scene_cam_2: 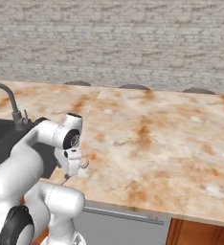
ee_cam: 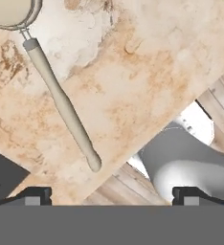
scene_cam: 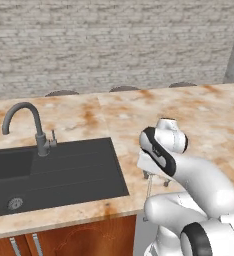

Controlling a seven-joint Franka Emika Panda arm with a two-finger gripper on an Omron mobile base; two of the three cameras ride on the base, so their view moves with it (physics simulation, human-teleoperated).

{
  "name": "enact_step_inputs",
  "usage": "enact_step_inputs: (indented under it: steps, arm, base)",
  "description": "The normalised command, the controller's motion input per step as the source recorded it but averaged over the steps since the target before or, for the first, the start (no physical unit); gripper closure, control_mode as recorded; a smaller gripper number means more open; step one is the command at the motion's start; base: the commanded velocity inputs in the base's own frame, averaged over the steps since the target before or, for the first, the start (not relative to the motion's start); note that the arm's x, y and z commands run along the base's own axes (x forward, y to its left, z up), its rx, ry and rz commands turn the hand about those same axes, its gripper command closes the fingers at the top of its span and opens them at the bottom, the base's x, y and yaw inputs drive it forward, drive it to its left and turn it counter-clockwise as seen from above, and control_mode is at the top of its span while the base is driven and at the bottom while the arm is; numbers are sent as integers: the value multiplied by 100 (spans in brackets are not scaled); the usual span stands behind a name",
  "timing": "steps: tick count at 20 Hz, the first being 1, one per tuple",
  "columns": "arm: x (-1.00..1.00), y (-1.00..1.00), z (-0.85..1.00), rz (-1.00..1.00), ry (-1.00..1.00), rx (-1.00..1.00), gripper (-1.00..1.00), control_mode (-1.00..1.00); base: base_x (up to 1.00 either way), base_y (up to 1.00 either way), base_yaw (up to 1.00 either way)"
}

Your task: Grab the spray bottle from the cabinet, then place it next to the cutting board for sanitizing. Then grab the dish brush from the countertop next to the sink and place it next to the cutting board.

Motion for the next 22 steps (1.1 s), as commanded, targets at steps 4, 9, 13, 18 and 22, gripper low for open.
enact_step_inputs:
  steps: [4,9,13,18,22]
  arm:
    - [39,0,-33,-20,0,-11,-100,-100]
    - [25,0,-38,-5,0,-6,-100,-100]
    - [18,0,-41,0,-1,-1,-100,-100]
    - [20,0,-41,10,-6,0,-100,-100]
    - [33,14,-43,16,-1,0,100,-100]
  base:
    - [0,0,0]
    - [0,0,0]
    - [0,0,0]
    - [0,0,0]
    - [0,0,0]
